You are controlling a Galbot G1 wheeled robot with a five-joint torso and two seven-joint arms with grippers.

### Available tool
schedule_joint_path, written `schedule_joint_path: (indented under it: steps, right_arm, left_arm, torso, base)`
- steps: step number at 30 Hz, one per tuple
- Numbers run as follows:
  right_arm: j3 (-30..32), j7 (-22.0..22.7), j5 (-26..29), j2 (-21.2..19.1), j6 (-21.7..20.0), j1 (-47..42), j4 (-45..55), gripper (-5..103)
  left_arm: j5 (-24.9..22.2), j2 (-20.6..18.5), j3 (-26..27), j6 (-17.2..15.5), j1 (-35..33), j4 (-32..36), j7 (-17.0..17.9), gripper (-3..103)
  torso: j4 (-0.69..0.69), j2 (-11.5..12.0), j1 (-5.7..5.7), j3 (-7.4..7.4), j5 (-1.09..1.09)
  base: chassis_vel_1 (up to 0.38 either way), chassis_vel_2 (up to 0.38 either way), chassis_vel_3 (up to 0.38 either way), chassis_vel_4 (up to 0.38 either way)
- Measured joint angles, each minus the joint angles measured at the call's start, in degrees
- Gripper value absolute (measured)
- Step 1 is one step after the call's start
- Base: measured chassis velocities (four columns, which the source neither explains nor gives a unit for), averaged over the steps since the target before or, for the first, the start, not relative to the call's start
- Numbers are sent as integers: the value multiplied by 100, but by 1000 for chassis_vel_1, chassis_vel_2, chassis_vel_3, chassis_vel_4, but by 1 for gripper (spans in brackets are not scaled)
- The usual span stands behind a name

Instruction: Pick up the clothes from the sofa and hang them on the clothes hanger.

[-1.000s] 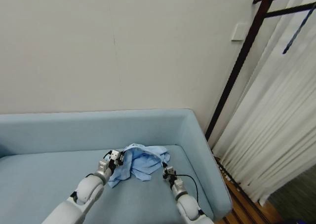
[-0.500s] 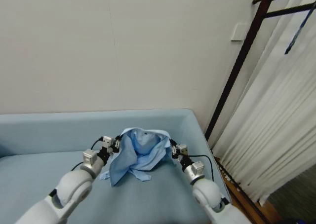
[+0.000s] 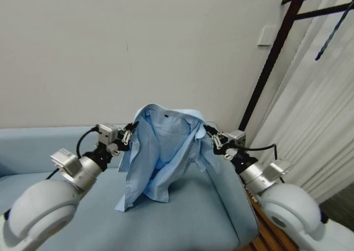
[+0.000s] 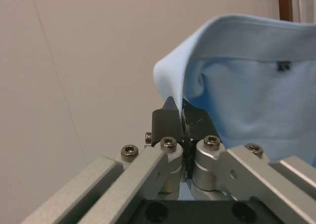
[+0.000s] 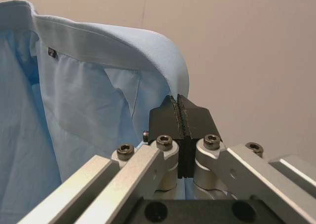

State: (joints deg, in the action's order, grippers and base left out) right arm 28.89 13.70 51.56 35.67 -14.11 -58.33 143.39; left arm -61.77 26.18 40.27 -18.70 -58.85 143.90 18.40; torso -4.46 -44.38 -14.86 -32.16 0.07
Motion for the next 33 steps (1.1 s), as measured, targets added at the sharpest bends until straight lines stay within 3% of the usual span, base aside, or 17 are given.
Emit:
schedule_joint_path:
  steps: [4,5,10,11,14,15,20,29,33]
  right_arm:
    - [403,164,792,-437,-50,271,55,2]
    - [403,164,792,-437,-50,271,55,2]
    - [1811,126,2114,-1086,-130,112,88,2]
    - [1811,126,2114,-1086,-130,112,88,2]
    - [2902,105,2899,-1437,-155,-306,88,2]
    - [3342,55,3113,-1556,-167,-534,86,2]
    - [4053,11,3454,-1726,-245,-889,62,2]
    - [3364,-293,3193,-1570,-365,-880,-39,2]
    - [3377,-344,3323,-1659,-365,-837,-46,2]
  left_arm:
    - [-959,-288,1332,99,-361,-14,-173,0]
    - [-959,-288,1332,99,-361,-14,-173,0]
    - [-2335,-548,3116,271,-888,9,-513,0]
    - [-2335,-548,3116,271,-888,9,-513,0]
    - [-2968,-568,3504,431,-928,9,-707,0]
    - [-3124,-561,3570,456,-932,9,-727,0]
    - [-3246,-393,3526,463,-1010,2,-833,0]
    - [-3598,-237,2944,391,-984,-86,-865,0]
    - [-3650,-400,2836,332,-890,-95,-902,0]
  torso:
    - [1,0,0,0,0]
    - [1,0,0,0,0]
    - [0,0,0,0,1]
    - [0,0,0,0,1]
    - [-1,0,0,0,0]
    - [-2,0,0,0,1]
    - [-2,0,0,0,-1]
    - [0,1,0,-1,0]
    - [0,1,0,-1,1]
  base:
    - [0,0,0,0]
    - [0,0,0,0]
    - [0,0,0,0]
    - [0,0,0,0]
    - [0,0,0,0]
    - [0,0,0,0]
    - [0,0,0,0]
    - [0,0,0,0]
    - [0,0,0,0]
